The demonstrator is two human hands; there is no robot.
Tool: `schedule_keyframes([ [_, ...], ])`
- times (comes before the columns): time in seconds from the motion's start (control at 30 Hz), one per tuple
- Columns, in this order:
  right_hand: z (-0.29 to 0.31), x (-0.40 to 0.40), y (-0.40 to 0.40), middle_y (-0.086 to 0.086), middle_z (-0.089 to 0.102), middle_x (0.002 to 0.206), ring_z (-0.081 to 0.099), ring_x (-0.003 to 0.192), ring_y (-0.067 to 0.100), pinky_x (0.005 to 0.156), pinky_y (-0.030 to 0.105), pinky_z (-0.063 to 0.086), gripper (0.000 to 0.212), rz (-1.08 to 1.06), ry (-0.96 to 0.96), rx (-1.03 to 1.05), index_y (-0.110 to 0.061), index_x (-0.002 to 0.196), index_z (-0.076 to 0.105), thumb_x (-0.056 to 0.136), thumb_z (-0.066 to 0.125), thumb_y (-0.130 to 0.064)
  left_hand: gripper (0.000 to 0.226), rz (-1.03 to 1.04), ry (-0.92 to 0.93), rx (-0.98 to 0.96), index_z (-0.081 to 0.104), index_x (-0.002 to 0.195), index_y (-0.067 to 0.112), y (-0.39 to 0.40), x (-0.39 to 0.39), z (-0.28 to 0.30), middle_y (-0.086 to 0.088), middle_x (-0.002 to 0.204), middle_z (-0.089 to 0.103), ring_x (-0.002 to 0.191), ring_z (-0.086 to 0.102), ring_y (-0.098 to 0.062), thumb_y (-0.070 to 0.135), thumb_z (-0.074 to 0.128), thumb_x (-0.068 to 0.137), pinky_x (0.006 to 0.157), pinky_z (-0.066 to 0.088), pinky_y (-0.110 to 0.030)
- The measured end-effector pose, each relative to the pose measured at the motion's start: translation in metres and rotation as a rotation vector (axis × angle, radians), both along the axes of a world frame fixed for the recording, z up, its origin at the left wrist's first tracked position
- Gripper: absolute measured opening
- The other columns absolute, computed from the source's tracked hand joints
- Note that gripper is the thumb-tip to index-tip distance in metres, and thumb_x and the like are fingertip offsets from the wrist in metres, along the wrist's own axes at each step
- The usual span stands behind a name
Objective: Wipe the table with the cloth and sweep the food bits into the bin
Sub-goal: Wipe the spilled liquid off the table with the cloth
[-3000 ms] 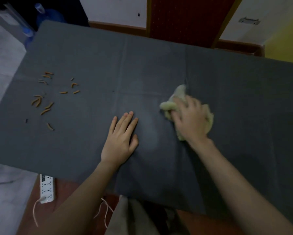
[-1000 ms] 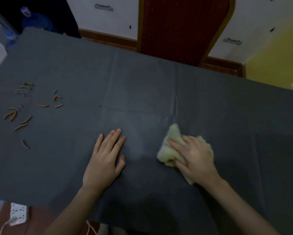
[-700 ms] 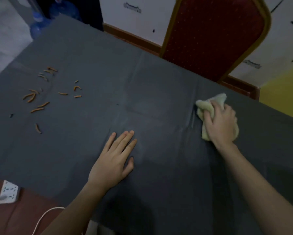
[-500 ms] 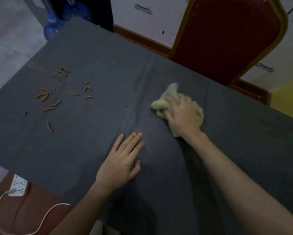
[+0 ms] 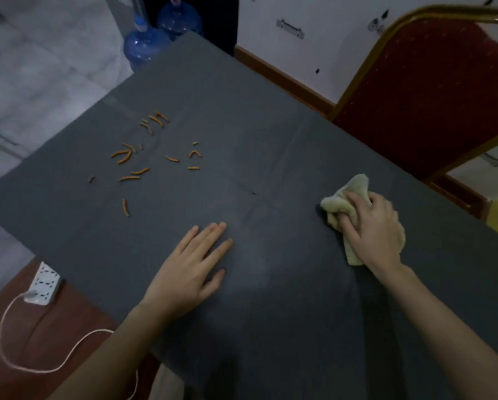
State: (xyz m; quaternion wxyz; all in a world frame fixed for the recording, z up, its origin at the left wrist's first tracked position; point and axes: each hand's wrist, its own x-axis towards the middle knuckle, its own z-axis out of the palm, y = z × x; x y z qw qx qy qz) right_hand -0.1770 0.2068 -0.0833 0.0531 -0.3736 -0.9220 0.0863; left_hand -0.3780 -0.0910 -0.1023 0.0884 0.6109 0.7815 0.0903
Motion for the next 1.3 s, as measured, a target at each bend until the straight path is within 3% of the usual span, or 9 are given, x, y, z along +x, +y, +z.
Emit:
schedule_keyframes([
  [0.13,-0.008,-0.079,-0.019,0.015,0.056,0.118,0.051,0.105,0.035,0.083,0.045,0.039,0.044,0.066,0.067,0.01,-0.023,0.128,0.058,0.09,0.051,-0.043,0.062,0.155,-0.079,0.011,0.045,0.141,0.007,-0.002,-0.005,-0.002,-0.013,0.156,0.029,0.144,0.029,-0.027,0.041,0.05,0.089,0.119,0.02,-0.042],
  [0.27,-0.008,-0.13,-0.066,0.012,0.056,0.121,0.051,0.108,0.032,0.086,0.041,0.034,0.045,0.356,0.095,-0.048,-0.026,0.126,0.06,0.086,0.056,-0.044,0.062,0.177,-0.081,0.016,0.045,0.141,0.007,-0.002,-0.003,-0.002,-0.011,0.156,0.03,0.144,0.027,-0.024,0.04,0.052,0.089,0.12,0.02,-0.041],
  [0.53,-0.006,-0.008,-0.108,0.01,0.055,0.126,0.05,0.112,0.026,0.094,0.037,0.034,0.048,0.447,0.094,-0.2,-0.023,0.133,0.059,0.088,0.059,-0.04,0.064,0.181,-0.081,0.014,0.043,0.141,0.004,-0.002,-0.003,0.0,-0.01,0.155,0.031,0.145,0.025,-0.021,0.038,0.055,0.089,0.122,0.015,-0.038],
  [0.63,-0.004,0.061,-0.097,0.014,0.059,0.12,0.056,0.104,0.033,0.087,0.039,0.036,0.048,0.29,0.081,-0.082,-0.019,0.13,0.062,0.088,0.054,-0.041,0.063,0.182,-0.08,0.029,0.044,0.14,0.003,-0.001,-0.003,0.0,-0.011,0.155,0.032,0.145,0.025,-0.022,0.038,0.054,0.089,0.122,0.014,-0.037],
  [0.7,-0.006,0.089,-0.087,0.017,0.059,0.117,0.055,0.099,0.036,0.082,0.043,0.04,0.048,0.002,0.088,-0.015,-0.016,0.129,0.062,0.089,0.052,-0.04,0.062,0.183,-0.083,0.052,0.045,0.139,0.002,-0.001,-0.002,-0.001,-0.012,0.154,0.033,0.145,0.027,-0.023,0.037,0.054,0.089,0.122,0.015,-0.038],
  [0.8,-0.012,0.088,-0.087,0.018,0.054,0.12,0.05,0.104,0.038,0.086,0.049,0.042,0.047,-0.404,0.083,0.0,-0.019,0.132,0.057,0.091,0.051,-0.04,0.061,0.184,-0.086,0.069,0.046,0.138,0.001,-0.001,-0.002,-0.001,-0.013,0.153,0.034,0.144,0.029,-0.025,0.037,0.053,0.089,0.121,0.017,-0.04],
  [0.87,-0.015,0.07,-0.094,0.02,0.054,0.121,0.051,0.106,0.041,0.089,0.051,0.042,0.045,-0.481,0.079,0.028,-0.019,0.131,0.057,0.091,0.051,-0.04,0.061,0.177,-0.068,0.068,0.047,0.137,0.001,-0.001,-0.002,-0.001,-0.015,0.153,0.035,0.143,0.031,-0.026,0.037,0.052,0.089,0.12,0.02,-0.042],
  [1.17,-0.012,-0.011,-0.214,0.013,0.057,0.117,0.052,0.099,0.031,0.083,0.043,0.04,0.05,0.015,0.14,-0.051,-0.021,0.133,0.056,0.085,0.06,-0.038,0.053,0.174,0.022,-0.003,0.042,0.141,0.001,-0.004,0.006,-0.003,-0.015,0.154,0.032,0.144,0.03,-0.028,0.03,0.035,0.097,0.119,0.02,-0.043],
  [1.3,-0.009,0.025,-0.226,0.012,0.057,0.119,0.053,0.1,0.03,0.082,0.043,0.044,0.048,0.23,0.202,-0.149,-0.02,0.134,0.056,0.088,0.057,-0.033,0.058,0.24,0.025,-0.045,0.035,0.145,0.002,-0.001,0.021,0.001,-0.013,0.158,0.024,0.147,0.02,-0.027,0.034,0.026,0.098,0.12,0.014,-0.049],
])
